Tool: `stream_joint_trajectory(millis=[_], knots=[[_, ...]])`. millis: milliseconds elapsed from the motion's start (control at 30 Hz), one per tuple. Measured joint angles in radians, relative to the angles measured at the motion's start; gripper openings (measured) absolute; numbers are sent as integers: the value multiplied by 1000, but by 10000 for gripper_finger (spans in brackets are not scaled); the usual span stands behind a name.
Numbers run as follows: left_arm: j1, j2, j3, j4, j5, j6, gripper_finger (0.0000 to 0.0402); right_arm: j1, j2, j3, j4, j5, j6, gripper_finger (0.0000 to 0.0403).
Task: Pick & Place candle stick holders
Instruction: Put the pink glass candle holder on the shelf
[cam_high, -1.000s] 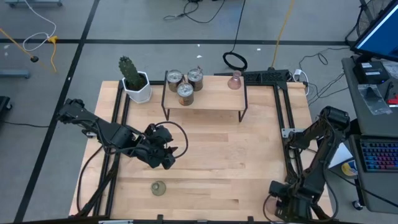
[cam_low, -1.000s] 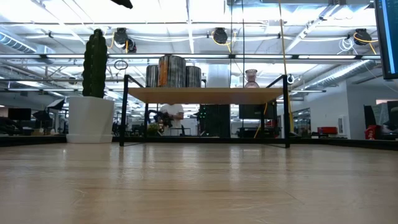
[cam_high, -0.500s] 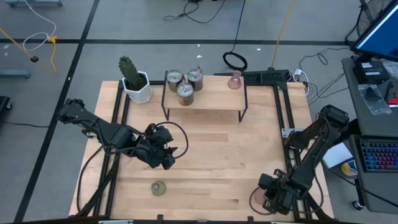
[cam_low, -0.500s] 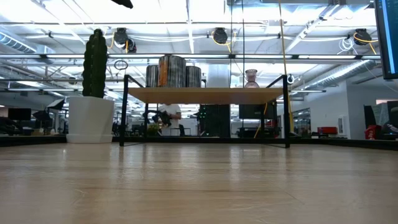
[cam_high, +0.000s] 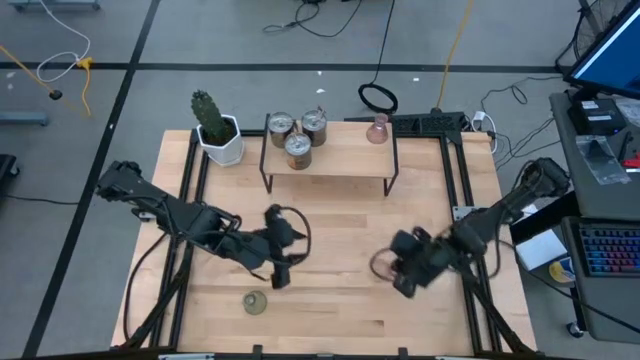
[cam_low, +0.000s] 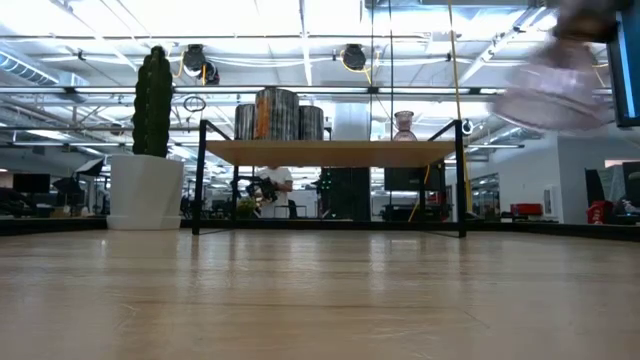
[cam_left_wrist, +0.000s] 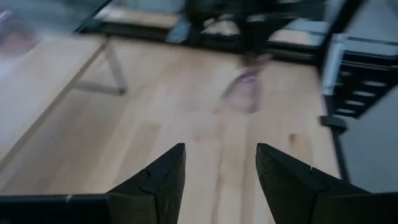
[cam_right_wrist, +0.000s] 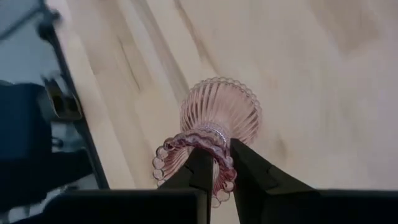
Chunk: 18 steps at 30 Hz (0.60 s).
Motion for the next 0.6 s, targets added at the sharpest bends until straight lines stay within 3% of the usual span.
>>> stream_joint_trajectory(millis=[200,600], knots=[[38,97,0,182,106,169,195,-178,15,97,14,-58,-222,24],[196,219,0,435,338,165,195,-322,14,111,107,-135,-373,24]])
